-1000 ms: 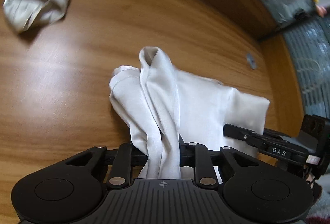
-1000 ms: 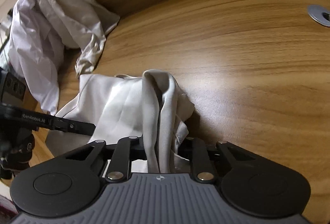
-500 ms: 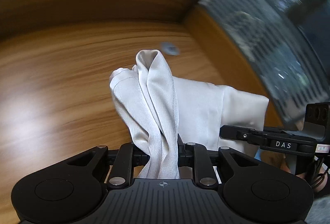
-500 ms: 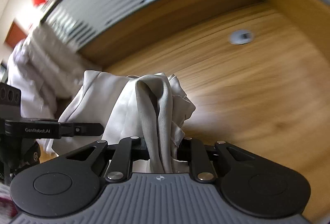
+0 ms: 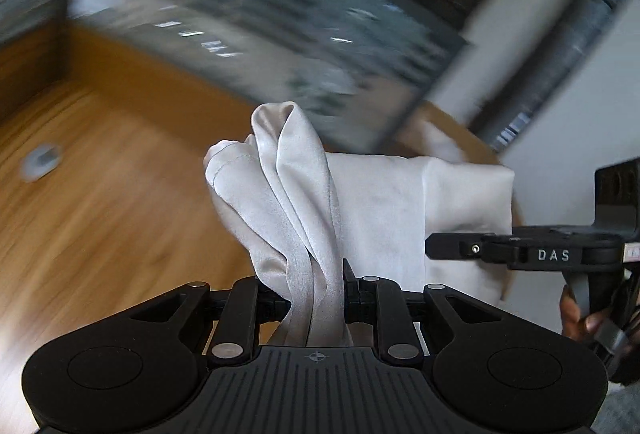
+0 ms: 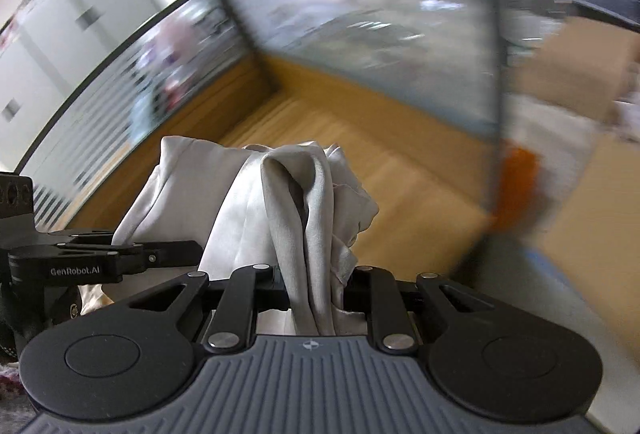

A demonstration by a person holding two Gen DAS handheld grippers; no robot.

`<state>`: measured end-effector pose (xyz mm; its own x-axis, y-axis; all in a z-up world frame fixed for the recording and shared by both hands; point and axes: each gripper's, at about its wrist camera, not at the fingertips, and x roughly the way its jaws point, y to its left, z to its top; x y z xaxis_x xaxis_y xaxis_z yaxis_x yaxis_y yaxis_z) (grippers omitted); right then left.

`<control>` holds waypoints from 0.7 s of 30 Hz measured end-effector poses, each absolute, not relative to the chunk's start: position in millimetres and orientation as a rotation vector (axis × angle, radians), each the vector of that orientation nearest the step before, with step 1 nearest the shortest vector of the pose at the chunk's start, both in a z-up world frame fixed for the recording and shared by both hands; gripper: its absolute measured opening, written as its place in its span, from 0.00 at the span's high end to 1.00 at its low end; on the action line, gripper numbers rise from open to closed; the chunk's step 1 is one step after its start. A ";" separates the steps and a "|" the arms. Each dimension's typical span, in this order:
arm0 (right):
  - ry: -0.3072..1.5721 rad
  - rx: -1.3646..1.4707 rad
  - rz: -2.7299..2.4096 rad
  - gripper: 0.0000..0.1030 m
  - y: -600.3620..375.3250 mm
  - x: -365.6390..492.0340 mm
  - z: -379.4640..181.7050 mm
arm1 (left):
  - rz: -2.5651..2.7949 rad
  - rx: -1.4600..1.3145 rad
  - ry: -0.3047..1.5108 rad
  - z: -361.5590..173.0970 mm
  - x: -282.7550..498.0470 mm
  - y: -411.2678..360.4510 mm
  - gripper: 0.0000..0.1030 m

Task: Fold clothes
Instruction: 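Carry the shirt with both tools and lower it into the cardboard box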

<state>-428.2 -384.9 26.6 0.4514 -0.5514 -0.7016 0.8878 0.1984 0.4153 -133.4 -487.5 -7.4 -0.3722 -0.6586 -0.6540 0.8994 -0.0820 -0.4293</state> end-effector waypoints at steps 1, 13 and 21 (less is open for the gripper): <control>0.440 0.899 -1.098 0.81 -380.4 -445.9 30.9 | -1.754 0.364 0.956 -4.4 -147.9 -499.7 0.79; 0.329 0.860 -1.510 0.81 -364.2 -632.6 75.1 | -2.053 0.445 0.786 21.5 -307.8 -634.7 0.79; 0.300 0.788 -1.667 0.81 -397.5 -714.5 70.9 | -2.072 0.485 0.691 18.5 -372.0 -711.9 0.79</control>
